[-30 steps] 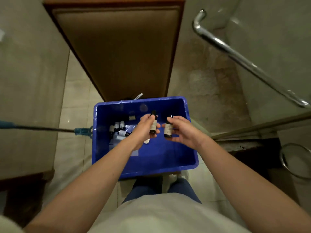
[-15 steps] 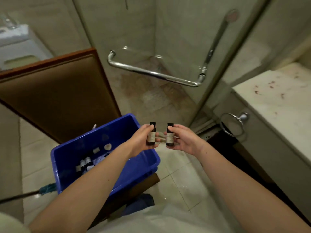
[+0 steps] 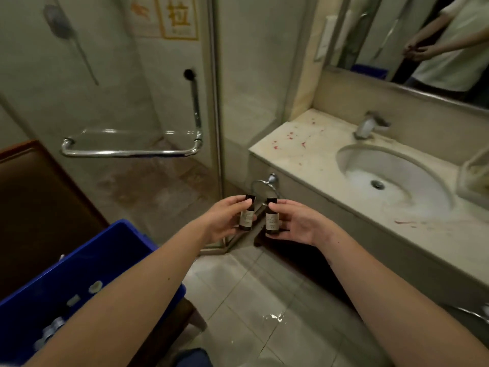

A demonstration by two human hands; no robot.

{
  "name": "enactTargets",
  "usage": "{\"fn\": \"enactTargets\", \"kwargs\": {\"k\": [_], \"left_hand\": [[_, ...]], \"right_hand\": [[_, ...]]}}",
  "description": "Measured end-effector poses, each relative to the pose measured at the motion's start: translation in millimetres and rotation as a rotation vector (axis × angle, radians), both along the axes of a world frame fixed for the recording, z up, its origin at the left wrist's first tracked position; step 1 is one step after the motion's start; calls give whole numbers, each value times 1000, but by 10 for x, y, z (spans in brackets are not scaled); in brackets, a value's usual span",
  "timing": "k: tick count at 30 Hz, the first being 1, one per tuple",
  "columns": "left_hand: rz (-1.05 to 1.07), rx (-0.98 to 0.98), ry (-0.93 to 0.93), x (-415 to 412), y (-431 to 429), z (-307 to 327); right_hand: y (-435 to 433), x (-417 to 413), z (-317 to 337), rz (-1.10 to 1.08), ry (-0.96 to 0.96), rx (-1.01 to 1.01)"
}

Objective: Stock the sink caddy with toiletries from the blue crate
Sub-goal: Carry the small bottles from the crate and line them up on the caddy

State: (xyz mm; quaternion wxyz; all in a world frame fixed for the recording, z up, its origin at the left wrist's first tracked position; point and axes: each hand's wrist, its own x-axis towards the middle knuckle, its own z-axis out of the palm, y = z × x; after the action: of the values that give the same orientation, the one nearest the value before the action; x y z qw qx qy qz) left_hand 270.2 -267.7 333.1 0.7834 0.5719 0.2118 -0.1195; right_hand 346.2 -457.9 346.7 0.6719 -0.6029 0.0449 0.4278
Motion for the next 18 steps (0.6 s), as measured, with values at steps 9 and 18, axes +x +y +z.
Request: {"fn": "enactTargets", "kwargs": {"k": [9,18], "left_hand": [[-238,-94,-81,642,-1031,504],[-494,-71,-179,1488,-1863,1000]], "right_hand": [[-1155,246,517,-208,-100,87],[-2107,644,1029,-391,-253,94]]}}
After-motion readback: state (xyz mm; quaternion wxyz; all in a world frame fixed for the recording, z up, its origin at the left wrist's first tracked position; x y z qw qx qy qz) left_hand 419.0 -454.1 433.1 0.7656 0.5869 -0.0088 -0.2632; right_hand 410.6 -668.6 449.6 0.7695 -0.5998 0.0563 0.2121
